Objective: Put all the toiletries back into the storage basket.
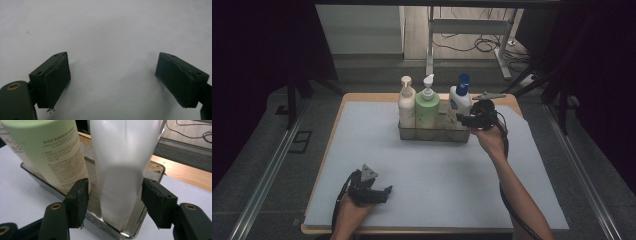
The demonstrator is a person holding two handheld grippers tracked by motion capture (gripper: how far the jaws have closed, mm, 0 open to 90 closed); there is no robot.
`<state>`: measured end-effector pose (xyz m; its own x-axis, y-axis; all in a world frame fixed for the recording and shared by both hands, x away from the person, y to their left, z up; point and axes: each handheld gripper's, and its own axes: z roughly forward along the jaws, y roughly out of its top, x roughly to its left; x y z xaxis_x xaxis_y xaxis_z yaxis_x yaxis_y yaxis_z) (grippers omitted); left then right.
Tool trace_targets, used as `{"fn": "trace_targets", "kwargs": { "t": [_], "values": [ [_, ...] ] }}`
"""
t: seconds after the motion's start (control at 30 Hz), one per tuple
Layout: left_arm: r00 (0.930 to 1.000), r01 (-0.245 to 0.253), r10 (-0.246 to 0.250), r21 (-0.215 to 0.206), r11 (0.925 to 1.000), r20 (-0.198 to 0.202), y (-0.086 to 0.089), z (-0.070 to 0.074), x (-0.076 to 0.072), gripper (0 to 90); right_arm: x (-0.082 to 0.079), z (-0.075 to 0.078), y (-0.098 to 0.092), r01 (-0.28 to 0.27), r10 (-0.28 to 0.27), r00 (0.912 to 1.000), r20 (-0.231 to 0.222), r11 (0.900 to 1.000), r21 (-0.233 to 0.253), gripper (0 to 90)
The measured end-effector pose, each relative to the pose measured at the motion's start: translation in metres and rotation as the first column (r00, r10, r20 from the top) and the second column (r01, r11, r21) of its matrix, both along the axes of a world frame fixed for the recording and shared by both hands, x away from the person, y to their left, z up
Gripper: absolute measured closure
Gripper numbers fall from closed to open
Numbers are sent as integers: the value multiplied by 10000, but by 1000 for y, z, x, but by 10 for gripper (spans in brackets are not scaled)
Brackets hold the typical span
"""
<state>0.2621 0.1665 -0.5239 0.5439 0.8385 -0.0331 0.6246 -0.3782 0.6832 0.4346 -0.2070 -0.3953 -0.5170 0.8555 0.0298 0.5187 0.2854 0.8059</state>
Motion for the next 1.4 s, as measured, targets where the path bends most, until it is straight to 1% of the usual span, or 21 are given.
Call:
{"fn": "trace_targets", "kwargs": {
  "t": [0.3,0.43,0.6,0.77,0.8,0.9,1.03,1.13,1.27,1.4],
  "values": [
    [10000,-4,4,2,10000,2,0,0,0,121,-12,-2,-14,-98,99,9999,40,9998,-166,466],
    [10000,-3,3,0,10000,4,0,0,0,121,-14,-5,-20,0,0,10000,-26,9997,-240,476],
    [10000,-2,2,0,10000,3,0,0,0,121,-13,-10,-27,152,-156,9998,-101,9992,-370,540],
    [10000,0,0,3,10000,3,0,0,0,121,-8,-15,-33,382,-391,9990,-216,9983,-431,651],
    [10000,-2,2,3,10000,4,0,0,0,121,-7,-16,-34,486,-495,9986,-208,9980,-415,684],
    [10000,-2,2,2,10000,3,0,0,0,121,-2,-19,-36,684,-695,9972,-259,9968,-407,745],
    [10000,-2,2,0,10000,2,0,0,0,121,5,-22,-36,847,-856,9961,-205,9955,-435,821],
    [10000,-3,3,-3,10000,1,0,0,0,121,11,-25,-34,919,-928,9953,-277,9952,-335,860],
    [10000,-2,2,-2,10000,2,0,0,0,121,18,-30,-29,860,-875,9957,-316,9953,-440,893],
    [10000,-6,6,-6,10000,1,0,0,0,121,25,-36,-24,888,-909,9949,-431,9949,-470,894]
  ]
}}
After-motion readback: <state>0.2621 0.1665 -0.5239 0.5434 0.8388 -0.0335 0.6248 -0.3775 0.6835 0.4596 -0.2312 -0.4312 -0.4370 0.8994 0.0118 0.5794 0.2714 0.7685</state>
